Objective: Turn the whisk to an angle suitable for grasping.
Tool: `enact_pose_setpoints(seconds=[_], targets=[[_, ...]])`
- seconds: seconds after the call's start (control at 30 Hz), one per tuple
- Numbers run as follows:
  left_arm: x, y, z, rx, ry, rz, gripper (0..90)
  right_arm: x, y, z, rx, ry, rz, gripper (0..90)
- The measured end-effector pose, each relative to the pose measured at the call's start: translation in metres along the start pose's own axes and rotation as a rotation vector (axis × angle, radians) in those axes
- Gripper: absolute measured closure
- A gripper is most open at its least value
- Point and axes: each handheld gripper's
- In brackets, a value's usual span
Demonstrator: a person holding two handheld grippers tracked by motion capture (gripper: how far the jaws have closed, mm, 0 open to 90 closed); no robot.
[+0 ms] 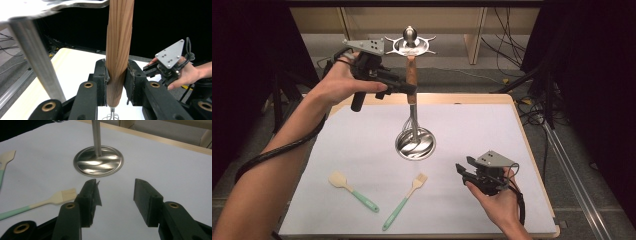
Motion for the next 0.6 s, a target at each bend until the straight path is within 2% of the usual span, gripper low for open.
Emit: enact_pose_setpoints(seconds=[0.03,0.07,0.1,0.13,0.17,0.2,0.23,0.27,0.3,0.33,0.37,0.4,0.43,0.47,0.5,0.57,0.6], targets=[[0.001,-0.001,0.002,-0.005,-0.045,-0.007,72.4,0.0,0.0,0.0,-0.002,-0.001,-0.001,53.9],[0.001,-0.001,0.001,-0.002,-0.051,-0.004,72.4,0.0,0.0,0.001,0.002,-0.011,0.003,53.9],[0.001,-0.001,-0.001,0.003,-0.045,0.001,72.4,0.0,0.0,0.002,0.013,-0.025,0.012,53.9],[0.001,0.0,-0.003,0.006,-0.017,-0.002,72.4,0.0,0.0,0.002,0.017,-0.025,0.012,53.9],[0.002,0.0,-0.002,-0.001,-0.039,-0.011,72.4,0.0,0.0,0.002,0.013,-0.017,0.01,53.9],[0.002,0.001,-0.005,0.0,-0.021,-0.011,72.4,0.0,-0.001,0.002,0.005,-0.019,-0.001,53.9],[0.004,0.001,-0.003,-0.005,-0.059,-0.017,72.4,0.0,-0.001,0.002,0.002,-0.015,-0.001,53.9],[0.005,0.002,0.001,0.017,-0.133,-0.004,72.4,0.0,0.0,0.003,0.02,-0.02,0.011,53.9],[0.006,0.002,0.0,0.012,-0.141,-0.003,72.4,0.0,0.0,0.004,0.023,-0.029,0.019,53.9],[0.007,0.002,-0.001,0.016,-0.146,0.002,72.4,0.0,0.0,0.003,0.017,-0.012,0.01,53.9],[0.007,0.002,-0.006,-0.002,-0.088,-0.003,72.4,0.0,0.0,0.002,0.017,-0.012,0.009,53.9],[0.009,0.004,-0.003,0.013,-0.15,0.006,72.3,0.0,0.0,0.002,0.017,-0.013,0.01,53.9],[0.009,0.004,-0.004,0.006,-0.148,0.002,72.3,0.0,0.0,0.003,0.018,-0.012,0.009,53.9],[0.01,0.005,-0.007,0.001,-0.104,0.008,72.3,0.0,0.0,0.003,0.018,-0.011,0.008,53.9],[0.01,0.004,-0.008,-0.013,-0.091,0.004,72.3,0.0,0.0,0.003,0.019,-0.011,0.008,53.9],[0.01,0.006,-0.011,-0.01,-0.054,0.02,72.2,0.0,0.0,0.003,0.019,-0.011,0.008,53.8],[0.011,0.006,-0.011,-0.011,-0.061,0.024,72.2,0.0,-0.001,0.003,0.002,-0.012,-0.007,53.8]])
Point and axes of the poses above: each handheld gripper's, and its own axes: y roughly forward along the jaws, x roughly out of its underside, z roughly to its right, and after that the axes turned 10 degrees about -z, right-handed
